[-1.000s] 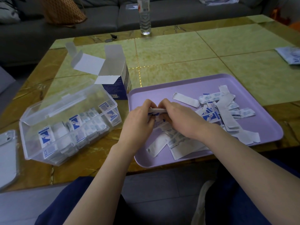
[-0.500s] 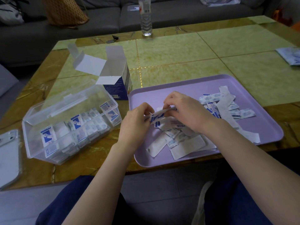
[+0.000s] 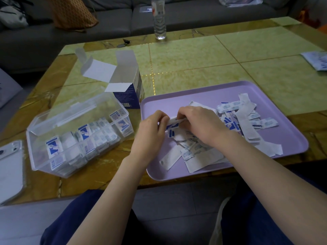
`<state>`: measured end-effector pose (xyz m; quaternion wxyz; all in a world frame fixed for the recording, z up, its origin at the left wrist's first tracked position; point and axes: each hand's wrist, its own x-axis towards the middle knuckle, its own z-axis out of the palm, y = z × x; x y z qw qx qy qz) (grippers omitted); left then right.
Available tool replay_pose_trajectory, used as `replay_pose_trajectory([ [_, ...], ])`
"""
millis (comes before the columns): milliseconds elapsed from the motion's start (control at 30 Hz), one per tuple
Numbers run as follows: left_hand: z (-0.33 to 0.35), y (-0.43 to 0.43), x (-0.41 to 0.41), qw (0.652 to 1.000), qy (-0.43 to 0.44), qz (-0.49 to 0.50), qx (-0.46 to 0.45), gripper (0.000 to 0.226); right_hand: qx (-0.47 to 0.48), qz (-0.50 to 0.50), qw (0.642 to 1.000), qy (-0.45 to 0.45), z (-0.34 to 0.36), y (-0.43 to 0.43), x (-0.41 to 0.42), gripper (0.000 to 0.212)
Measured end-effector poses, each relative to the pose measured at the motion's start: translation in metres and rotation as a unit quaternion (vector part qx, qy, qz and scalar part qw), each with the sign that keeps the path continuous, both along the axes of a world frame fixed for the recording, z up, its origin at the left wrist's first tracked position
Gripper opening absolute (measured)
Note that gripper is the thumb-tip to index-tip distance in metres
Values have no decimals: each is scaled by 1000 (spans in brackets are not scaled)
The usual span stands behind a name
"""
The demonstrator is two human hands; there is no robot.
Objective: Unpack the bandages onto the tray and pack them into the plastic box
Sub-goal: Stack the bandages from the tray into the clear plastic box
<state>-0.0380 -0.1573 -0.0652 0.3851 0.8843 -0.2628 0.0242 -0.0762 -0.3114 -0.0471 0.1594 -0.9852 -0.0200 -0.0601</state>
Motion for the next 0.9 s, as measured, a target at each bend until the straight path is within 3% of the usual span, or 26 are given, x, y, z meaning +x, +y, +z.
replay_pose_trajectory([
  [100, -2, -2, -3, 999, 21, -14, 21, 12, 41, 3, 999, 18, -5, 2, 1, 24],
  [367, -4, 1, -3, 995, -26, -24, 89, 10, 215, -46, 975, 37, -21, 16, 7, 63],
  [533, -7, 0, -7, 977, -31, -36, 208, 18, 236, 3, 971, 20, -26, 22, 7, 50],
  [667, -13, -1, -5, 968, -61, -23, 244, 13, 122, 25, 992, 19, -32, 18, 7, 28],
  [767, -19, -2, -3, 965, -64, -23, 255, 13, 112, 24, 993, 20, -34, 19, 6, 29],
  [900, -19, -1, -2, 960, -89, -11, 265, 14, 170, 19, 985, -4, -32, 22, 5, 36],
])
